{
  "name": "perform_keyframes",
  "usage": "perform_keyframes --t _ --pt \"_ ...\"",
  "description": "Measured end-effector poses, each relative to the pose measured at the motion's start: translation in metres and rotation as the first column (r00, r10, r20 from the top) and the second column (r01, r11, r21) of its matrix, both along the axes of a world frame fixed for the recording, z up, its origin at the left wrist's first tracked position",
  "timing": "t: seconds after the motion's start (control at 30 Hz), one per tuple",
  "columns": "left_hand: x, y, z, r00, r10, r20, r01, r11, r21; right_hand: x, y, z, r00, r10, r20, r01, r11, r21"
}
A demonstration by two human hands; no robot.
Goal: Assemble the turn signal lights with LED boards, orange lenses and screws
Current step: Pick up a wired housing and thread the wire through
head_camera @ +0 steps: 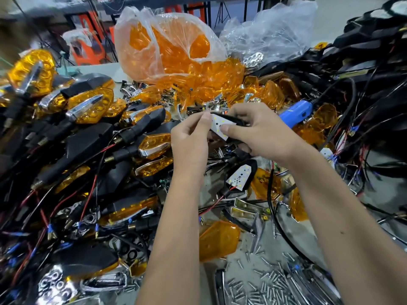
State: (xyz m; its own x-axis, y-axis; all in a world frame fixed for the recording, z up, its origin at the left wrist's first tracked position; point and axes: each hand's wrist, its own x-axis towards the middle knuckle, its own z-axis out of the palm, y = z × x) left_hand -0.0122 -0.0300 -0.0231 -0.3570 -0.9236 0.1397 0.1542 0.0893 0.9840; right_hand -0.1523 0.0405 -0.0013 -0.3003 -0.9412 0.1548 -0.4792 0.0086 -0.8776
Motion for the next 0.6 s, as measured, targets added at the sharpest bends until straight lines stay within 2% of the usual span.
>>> perform_keyframes --t 0.23,0.6 --pt "0.0055 -0.0086 -0.0059 1.0 0.003 0.008 -0.002 0.991 -0.136 0.0019 -0.0019 -0.0023 0.997 -0.034 -0.073 0.032 0.999 -0.028" --pt "0.0075 -0.0101 -0.0087 1.0 -0.024 0.002 0.024 0.99 -0.137 0.0037 0.0 0.004 0.98 -0.04 -0.193 0.035 0.999 -0.031"
